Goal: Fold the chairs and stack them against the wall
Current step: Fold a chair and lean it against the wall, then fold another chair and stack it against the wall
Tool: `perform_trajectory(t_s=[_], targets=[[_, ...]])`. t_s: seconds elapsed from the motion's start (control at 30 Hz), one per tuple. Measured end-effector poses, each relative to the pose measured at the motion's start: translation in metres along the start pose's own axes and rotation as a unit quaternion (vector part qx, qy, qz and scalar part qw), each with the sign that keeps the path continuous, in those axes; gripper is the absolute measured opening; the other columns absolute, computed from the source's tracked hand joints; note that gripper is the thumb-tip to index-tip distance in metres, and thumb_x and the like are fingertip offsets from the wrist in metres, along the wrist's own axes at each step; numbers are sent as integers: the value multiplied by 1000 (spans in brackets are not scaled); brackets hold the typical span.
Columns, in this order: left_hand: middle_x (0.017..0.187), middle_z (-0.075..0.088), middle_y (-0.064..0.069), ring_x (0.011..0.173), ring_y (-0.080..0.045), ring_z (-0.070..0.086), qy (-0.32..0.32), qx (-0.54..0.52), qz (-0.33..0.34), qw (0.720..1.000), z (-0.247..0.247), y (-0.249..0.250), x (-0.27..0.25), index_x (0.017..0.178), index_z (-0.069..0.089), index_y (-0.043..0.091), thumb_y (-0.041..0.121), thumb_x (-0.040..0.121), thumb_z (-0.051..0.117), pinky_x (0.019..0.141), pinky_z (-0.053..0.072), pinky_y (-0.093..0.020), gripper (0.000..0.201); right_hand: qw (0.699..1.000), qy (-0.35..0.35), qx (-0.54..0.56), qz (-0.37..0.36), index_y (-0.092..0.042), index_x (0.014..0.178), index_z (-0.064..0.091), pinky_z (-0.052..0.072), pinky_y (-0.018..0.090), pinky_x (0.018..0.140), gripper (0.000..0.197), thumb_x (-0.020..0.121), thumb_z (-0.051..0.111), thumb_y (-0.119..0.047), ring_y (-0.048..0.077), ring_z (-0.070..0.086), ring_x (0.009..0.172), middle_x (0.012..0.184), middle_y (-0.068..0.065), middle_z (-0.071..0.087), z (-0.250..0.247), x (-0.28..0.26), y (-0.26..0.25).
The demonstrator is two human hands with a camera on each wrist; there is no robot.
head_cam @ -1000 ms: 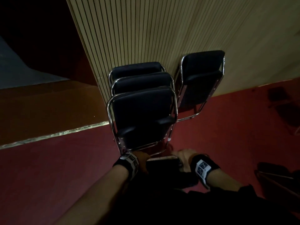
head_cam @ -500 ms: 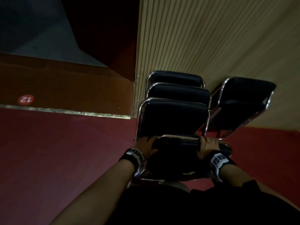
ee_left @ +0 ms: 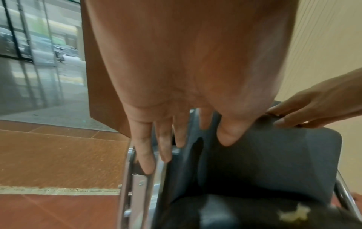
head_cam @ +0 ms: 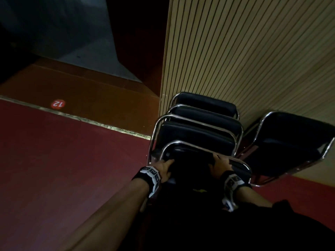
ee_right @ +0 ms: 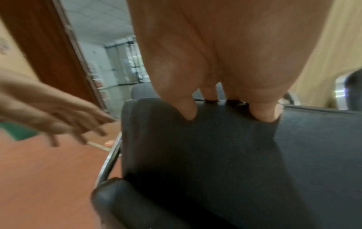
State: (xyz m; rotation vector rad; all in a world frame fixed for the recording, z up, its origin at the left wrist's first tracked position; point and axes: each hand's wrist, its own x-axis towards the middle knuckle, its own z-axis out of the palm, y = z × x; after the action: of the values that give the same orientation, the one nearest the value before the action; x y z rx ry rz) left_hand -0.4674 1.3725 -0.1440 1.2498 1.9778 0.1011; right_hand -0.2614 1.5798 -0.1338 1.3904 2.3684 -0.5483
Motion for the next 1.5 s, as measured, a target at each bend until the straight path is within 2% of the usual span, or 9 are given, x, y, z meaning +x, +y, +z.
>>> perform_trajectory(t_s=[0.2,0.5,0.73,0.83,0.93,1.0,1.13,1.27,1.5], targets=[[153,36,-12,135,-35,46,-14,-1,-34,999,12,52,13,157,19,31,37,95,52,112,39,-41,70,999,-44,-15,-1,-22,160,3,13,60,118,91,92,62,-37,40,-2,151,165,12,5,-5,2,-4],[153,38,-9,136,-34,44,-70,39,-52,995,16,79,-4,154,26,30,39,95,53,111,39,-47,65,997,-54,-21,-42,-19,159,-5,8,57,120,100,89,63,-41,42,-8,150,165,15,-8,-6,-15,3],[153,38,-10,137,-33,43,-110,139,30,984,20,109,-6,155,25,28,38,97,52,112,38,-44,65,998,-6,40,-55,-14,160,3,13,46,124,84,93,53,-25,38,-8,152,166,14,-10,11,-60,25],[153,39,-11,138,-31,43,-123,173,71,975,22,112,-8,155,25,26,38,97,51,113,37,-39,65,998,-7,63,-21,-8,158,17,14,43,124,75,94,53,-23,39,5,152,165,16,6,25,-86,34],[150,43,-12,136,-31,45,-124,204,112,964,25,111,-13,154,29,24,37,97,50,111,38,-36,62,992,-20,117,33,-8,134,55,39,37,110,46,91,55,-23,34,46,132,144,14,49,33,-118,38],[149,47,-8,133,-29,49,-133,215,147,956,32,111,-16,152,33,30,43,95,47,110,41,-39,60,988,-64,126,67,-10,123,64,48,36,100,36,93,52,-27,33,59,117,130,13,62,40,-144,39],[144,53,-6,127,-30,54,-171,284,197,923,57,121,-25,146,44,26,36,98,49,107,43,-42,49,970,-79,185,136,-7,122,66,44,41,104,34,95,54,-24,36,57,121,128,17,62,64,-194,45],[141,56,-10,129,-31,53,-200,328,270,883,103,145,-57,138,56,14,30,100,48,112,37,-37,41,949,-93,216,211,-10,117,64,55,38,84,38,95,46,-35,33,65,98,115,14,68,89,-269,61],[129,63,-19,119,-36,60,-269,409,359,795,199,219,-139,126,62,0,17,101,48,101,45,-40,33,889,-81,301,336,-14,128,63,54,38,92,35,99,46,-25,30,62,110,126,10,65,154,-423,111]])
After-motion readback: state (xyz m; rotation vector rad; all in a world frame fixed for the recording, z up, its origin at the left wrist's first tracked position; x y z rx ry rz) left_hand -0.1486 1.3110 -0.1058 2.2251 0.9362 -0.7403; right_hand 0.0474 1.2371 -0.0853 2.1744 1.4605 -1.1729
